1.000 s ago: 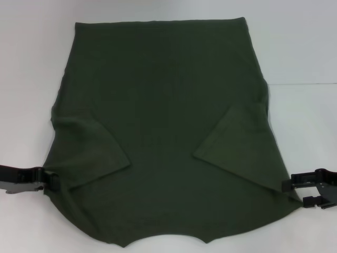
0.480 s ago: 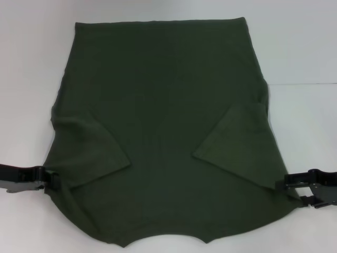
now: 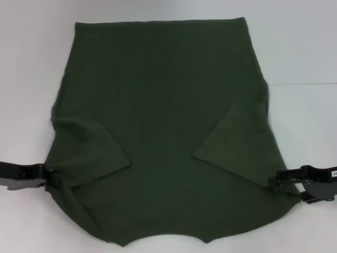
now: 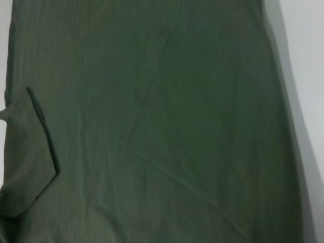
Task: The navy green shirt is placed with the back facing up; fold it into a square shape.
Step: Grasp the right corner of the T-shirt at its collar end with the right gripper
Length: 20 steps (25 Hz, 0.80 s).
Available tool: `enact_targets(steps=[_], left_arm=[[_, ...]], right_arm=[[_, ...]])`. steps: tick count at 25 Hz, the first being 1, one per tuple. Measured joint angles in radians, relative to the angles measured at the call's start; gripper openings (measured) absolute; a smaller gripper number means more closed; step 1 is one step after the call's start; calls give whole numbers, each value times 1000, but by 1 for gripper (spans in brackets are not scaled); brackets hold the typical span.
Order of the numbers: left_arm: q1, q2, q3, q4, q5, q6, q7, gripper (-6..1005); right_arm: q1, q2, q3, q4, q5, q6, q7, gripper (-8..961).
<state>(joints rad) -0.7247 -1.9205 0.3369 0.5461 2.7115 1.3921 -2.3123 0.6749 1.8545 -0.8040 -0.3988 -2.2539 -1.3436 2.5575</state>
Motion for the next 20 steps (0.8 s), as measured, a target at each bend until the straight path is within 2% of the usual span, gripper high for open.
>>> enact_targets(steps=[16, 20], left_arm=[[-8, 0, -1, -1, -1, -1, -1, 29], [-9, 0, -1, -1, -1, -1, -2, 29]], right_arm=[[11, 2, -8, 0, -7, 22, 6, 749], [11, 2, -8, 0, -7, 26, 5, 579]])
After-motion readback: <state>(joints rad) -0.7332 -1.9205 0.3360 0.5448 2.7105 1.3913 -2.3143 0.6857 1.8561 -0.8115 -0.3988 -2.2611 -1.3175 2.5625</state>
